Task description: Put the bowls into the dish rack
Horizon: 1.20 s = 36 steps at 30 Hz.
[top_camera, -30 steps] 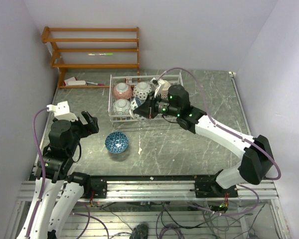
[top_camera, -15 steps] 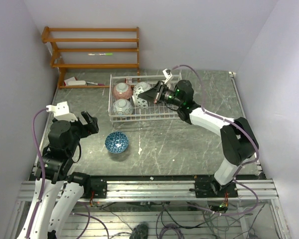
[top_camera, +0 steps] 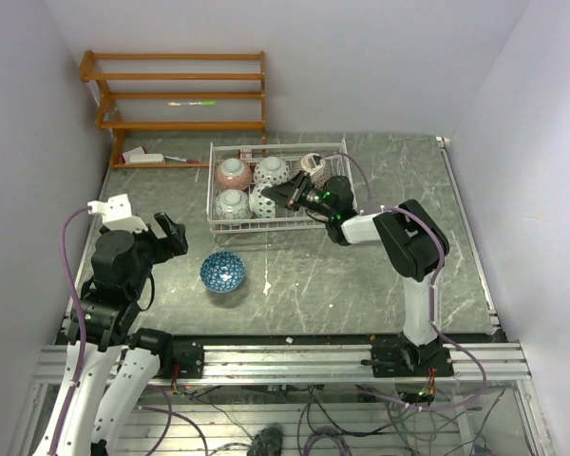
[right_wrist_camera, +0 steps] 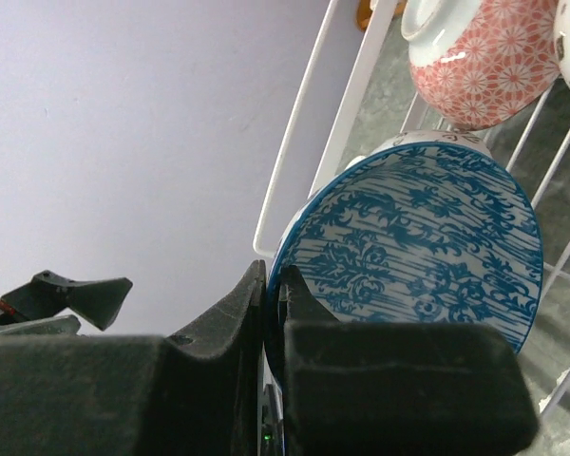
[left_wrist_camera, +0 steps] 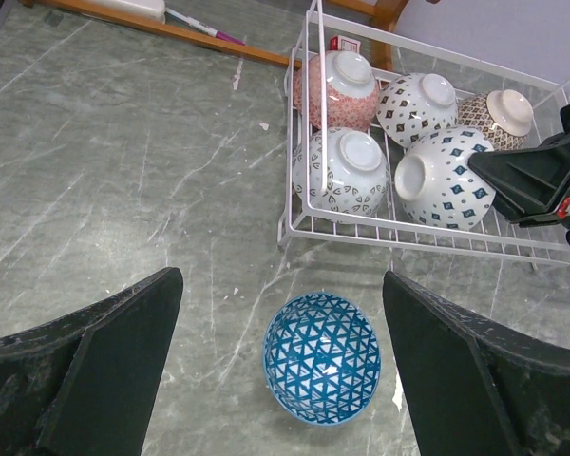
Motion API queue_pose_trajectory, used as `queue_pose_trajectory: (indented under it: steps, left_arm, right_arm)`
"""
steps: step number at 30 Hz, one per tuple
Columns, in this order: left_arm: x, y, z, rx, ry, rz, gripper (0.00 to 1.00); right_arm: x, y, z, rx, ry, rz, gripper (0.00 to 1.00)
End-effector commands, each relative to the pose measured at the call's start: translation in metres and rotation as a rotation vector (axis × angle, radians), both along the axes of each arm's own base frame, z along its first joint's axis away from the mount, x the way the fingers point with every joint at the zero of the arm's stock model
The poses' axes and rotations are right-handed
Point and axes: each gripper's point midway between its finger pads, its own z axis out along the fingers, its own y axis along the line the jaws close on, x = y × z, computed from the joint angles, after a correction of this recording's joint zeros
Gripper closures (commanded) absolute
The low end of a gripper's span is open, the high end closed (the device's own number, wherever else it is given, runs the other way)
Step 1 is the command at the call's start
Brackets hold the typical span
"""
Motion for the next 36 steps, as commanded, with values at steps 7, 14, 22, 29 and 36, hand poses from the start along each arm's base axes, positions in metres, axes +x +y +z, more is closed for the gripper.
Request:
queue_pose_trajectory:
  steps: [7,14,22,29,36]
  left_arm:
    - [0.0,0.001,0.003,-0.009,-0.018,0.004,0.02]
    - [0.002,0.0,0.002,-0.007,-0.009,-0.002,0.02]
    - [0.002,0.0,0.001,-0.005,-0.008,0.001,0.02]
    - [0.003,0.0,0.001,-0.005,-0.005,0.001,0.03]
    - [0.002,0.001,0.002,-0.006,-0.008,0.004,0.02]
  right_arm:
    - [0.015,0.006,-0.017,0.015,0.034,-0.018,0.99]
    - [0.019,-0.007,-0.042,-0.05,0.106,-0.058,0.84]
    - [0.029,-0.035,-0.062,-0.151,0.161,-0.141,0.67]
    - [0.03,-0.048,-0.068,-0.207,0.171,-0.173,0.66]
    - [0.035,-0.059,-0.069,-0.33,0.161,-0.223,0.66]
